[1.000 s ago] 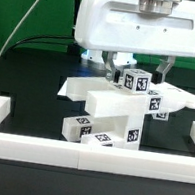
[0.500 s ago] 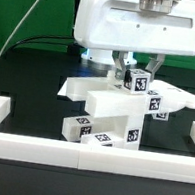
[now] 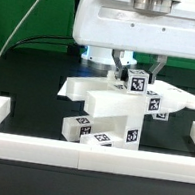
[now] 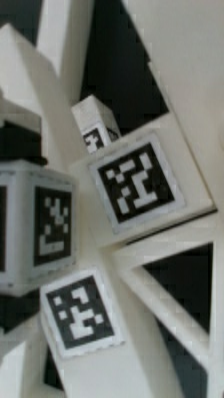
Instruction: Assemble chair
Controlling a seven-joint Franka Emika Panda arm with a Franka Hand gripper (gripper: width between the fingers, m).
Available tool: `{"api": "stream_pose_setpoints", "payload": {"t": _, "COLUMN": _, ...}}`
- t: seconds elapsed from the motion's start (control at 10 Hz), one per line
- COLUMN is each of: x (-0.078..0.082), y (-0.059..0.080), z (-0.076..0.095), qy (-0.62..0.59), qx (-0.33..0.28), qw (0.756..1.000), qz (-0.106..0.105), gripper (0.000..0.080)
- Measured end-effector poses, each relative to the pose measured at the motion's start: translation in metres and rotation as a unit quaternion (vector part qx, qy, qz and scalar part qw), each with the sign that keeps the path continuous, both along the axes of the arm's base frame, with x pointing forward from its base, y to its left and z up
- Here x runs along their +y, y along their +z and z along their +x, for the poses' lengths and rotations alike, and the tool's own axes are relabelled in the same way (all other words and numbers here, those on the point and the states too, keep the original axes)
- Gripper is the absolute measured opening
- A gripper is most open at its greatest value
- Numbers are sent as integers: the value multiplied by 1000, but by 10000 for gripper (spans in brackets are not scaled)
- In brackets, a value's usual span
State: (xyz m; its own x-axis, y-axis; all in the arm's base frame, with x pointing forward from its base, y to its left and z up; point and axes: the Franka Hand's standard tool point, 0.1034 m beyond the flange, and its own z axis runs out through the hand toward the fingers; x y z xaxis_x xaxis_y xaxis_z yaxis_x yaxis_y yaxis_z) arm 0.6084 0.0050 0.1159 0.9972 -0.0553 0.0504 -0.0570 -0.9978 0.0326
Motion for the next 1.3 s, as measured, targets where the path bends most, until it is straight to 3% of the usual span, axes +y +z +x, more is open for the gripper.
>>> {"api": "stream_pose_setpoints", "payload": {"t": 0.3, "x": -3, "y": 0, "z": 1, "qy": -142, "qx": -6, "qw": 990, "qz": 11, "gripper": 284}}
{"api": "stream_pose_setpoints", "payload": {"t": 0.9, "x": -7, "y": -1, "z": 3, "qy": -394, "qx": -10, "qw": 918, "qz": 46, "gripper": 284}}
{"api": "stream_pose_setpoints", "payload": {"t": 1.0, "x": -7, "y": -1, "z": 2, "qy": -393, "qx": -10, "qw": 918, "qz": 46, "gripper": 284}}
{"api": "stream_pose_setpoints", "payload": {"t": 1.1, "x": -7, "y": -1, "z": 2, "qy": -385, "qx": -10, "qw": 922, "qz": 46, "gripper": 439}}
{"api": "stream_pose_setpoints", "payload": {"t": 1.2, "x": -7, "y": -1, "z": 2, "qy": -373, "qx": -8, "qw": 927, "qz": 45, "gripper": 439}}
{"api": "stream_pose_setpoints", "payload": {"t": 1.3, "x": -8, "y": 1, "z": 2, "qy": -293, "qx": 0, "qw": 955, "qz": 40, "gripper": 567}}
